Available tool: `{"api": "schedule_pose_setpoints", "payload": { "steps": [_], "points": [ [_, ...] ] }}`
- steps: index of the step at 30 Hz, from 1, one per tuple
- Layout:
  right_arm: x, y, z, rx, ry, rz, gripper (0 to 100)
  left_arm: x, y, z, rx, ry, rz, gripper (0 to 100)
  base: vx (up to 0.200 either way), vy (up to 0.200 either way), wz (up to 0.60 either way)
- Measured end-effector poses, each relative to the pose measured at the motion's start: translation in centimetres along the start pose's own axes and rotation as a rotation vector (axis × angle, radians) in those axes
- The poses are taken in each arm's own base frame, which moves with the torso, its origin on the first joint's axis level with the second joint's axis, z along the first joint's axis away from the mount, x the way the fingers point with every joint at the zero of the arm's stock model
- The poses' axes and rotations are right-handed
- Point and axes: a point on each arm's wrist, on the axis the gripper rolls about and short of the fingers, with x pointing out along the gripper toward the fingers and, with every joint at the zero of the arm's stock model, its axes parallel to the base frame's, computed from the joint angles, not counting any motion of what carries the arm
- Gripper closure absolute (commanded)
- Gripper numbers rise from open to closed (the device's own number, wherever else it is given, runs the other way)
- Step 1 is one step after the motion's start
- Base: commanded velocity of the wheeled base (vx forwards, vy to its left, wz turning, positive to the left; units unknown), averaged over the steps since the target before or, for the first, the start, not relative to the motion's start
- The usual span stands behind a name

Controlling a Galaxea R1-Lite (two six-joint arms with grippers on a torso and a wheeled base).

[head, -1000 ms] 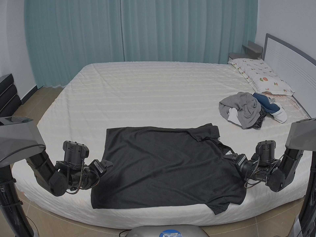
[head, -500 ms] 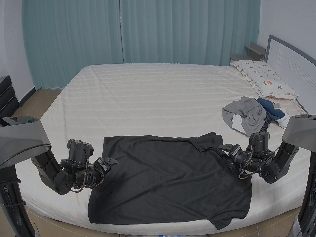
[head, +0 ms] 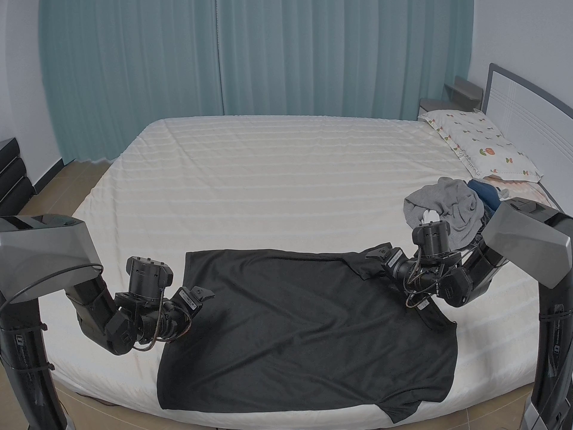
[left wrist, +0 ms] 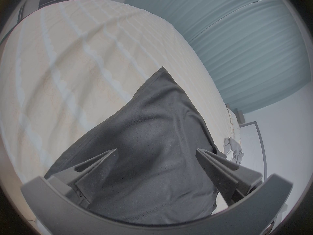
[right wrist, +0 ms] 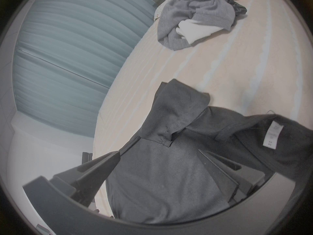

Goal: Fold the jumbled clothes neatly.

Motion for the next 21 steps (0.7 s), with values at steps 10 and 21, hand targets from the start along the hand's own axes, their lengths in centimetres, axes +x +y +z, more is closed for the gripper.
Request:
{"api": "schedule_pose_setpoints", "payload": {
  "steps": [10, 21],
  "points": [
    [3.2, 1.2, 0.2, -0.009, -0.015, -0.036, 0, 0.4, 0.2, -0.1, -0.030, -0.013, -0.011, 0, 0.000, 0.000, 0.00],
    [6.1, 1.5, 0.6, -0.015, -0.057, -0.072, 100, 0.5, 0.4, -0.1, -0.033, -0.013, -0.008, 0, 0.000, 0.000, 0.00]
  ]
}}
